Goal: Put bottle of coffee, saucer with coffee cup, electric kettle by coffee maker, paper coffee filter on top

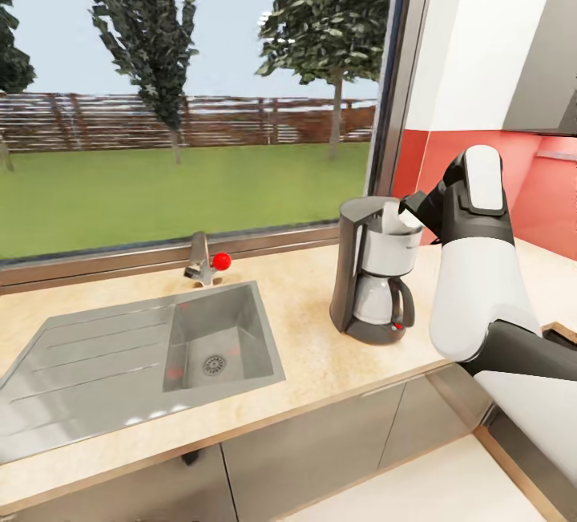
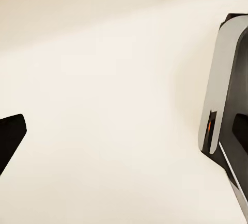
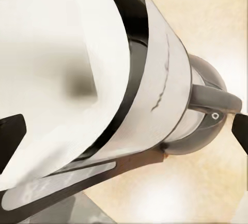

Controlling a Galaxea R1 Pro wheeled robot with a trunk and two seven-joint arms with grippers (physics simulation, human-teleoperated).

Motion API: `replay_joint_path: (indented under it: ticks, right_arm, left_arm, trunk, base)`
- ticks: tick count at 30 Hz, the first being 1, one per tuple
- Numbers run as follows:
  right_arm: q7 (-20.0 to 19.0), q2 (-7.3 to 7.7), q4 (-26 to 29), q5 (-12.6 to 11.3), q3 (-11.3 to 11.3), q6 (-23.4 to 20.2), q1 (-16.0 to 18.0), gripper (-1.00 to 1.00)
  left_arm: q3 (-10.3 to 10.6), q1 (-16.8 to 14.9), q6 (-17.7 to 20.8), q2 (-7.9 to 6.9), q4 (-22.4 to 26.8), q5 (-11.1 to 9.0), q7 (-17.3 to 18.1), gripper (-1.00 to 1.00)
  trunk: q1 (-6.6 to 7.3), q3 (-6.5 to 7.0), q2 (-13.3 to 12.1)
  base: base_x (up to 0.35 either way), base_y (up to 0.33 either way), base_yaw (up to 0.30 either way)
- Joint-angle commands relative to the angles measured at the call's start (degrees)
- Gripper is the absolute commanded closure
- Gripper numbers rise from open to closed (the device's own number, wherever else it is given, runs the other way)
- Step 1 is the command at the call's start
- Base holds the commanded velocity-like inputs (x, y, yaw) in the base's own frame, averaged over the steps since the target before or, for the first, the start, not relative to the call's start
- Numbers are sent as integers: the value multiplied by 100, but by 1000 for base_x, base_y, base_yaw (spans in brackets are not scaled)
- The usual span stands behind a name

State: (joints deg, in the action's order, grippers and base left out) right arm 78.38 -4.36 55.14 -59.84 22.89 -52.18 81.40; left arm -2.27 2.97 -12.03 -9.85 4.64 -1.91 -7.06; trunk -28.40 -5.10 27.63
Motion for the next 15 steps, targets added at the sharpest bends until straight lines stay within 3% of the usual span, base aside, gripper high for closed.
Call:
replay_joint_path:
  ticks: [1, 15]
  right_arm:
    - [54, -4, 6, -43, 14, -56, 7, -100]
    - [54, -3, -4, -46, 14, -56, 7, -100]
  left_arm:
    - [-19, 2, -10, 1, 10, -20, 3, -100]
    - [-12, 2, -10, 1, 10, -20, 3, -100]
  trunk:
    - [-2, -11, 10]
    - [-2, -11, 10]
  base:
    - [-55, 0, 0]
    - [-7, 0, 0]
